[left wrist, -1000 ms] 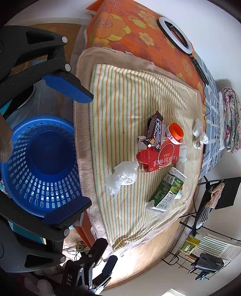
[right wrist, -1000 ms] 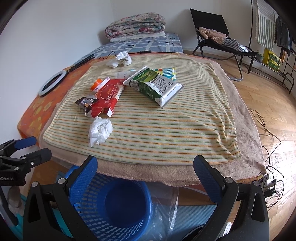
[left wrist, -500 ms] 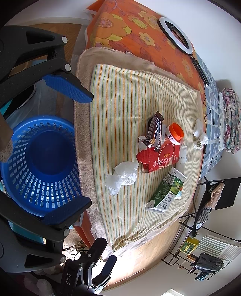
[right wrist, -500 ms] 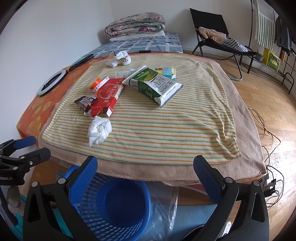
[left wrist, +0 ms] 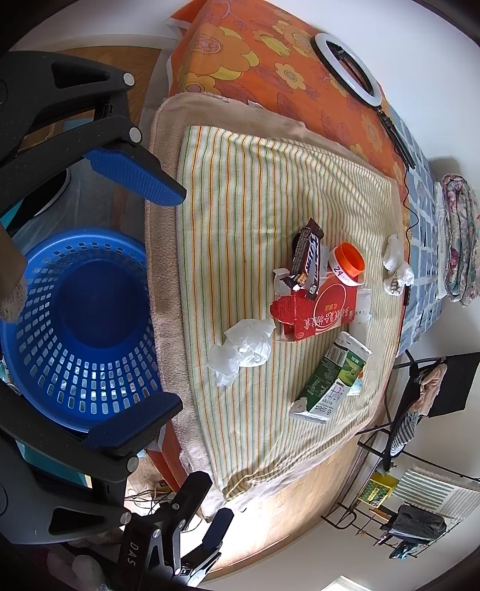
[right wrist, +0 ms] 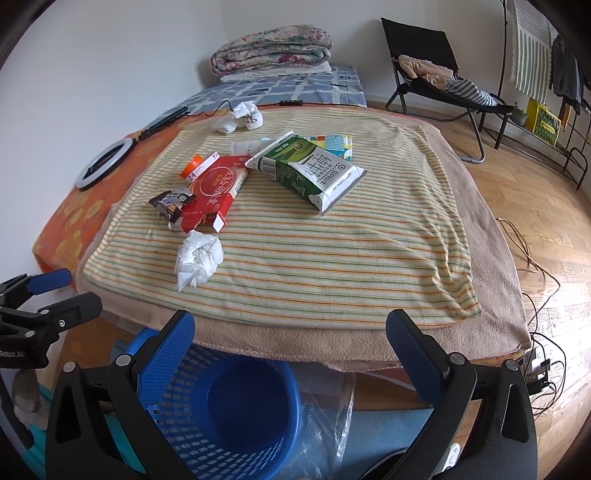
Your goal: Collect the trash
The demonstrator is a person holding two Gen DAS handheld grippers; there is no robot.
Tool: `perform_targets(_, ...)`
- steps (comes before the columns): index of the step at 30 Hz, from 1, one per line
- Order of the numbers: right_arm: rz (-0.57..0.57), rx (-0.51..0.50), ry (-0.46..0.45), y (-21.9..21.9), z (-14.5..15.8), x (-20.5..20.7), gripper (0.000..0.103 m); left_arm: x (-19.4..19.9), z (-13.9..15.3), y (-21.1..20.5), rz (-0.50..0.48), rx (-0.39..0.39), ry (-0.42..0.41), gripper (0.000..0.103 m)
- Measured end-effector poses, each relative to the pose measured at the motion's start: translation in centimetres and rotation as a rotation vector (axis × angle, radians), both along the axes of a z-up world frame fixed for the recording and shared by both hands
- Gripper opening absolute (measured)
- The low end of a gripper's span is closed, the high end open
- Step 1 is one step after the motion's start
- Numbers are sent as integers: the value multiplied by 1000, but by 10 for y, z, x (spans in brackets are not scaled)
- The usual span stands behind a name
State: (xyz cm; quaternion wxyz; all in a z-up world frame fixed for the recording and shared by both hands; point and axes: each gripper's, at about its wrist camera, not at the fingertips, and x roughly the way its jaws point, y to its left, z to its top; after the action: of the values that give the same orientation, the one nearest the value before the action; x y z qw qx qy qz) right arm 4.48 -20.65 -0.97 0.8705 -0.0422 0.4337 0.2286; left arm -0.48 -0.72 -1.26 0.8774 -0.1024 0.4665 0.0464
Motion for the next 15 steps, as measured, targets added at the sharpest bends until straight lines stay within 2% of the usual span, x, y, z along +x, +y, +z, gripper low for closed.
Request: perform_targets(15, 6, 12, -9, -8, 7, 13, 102, 19, 0, -3, 8, 5, 29, 103)
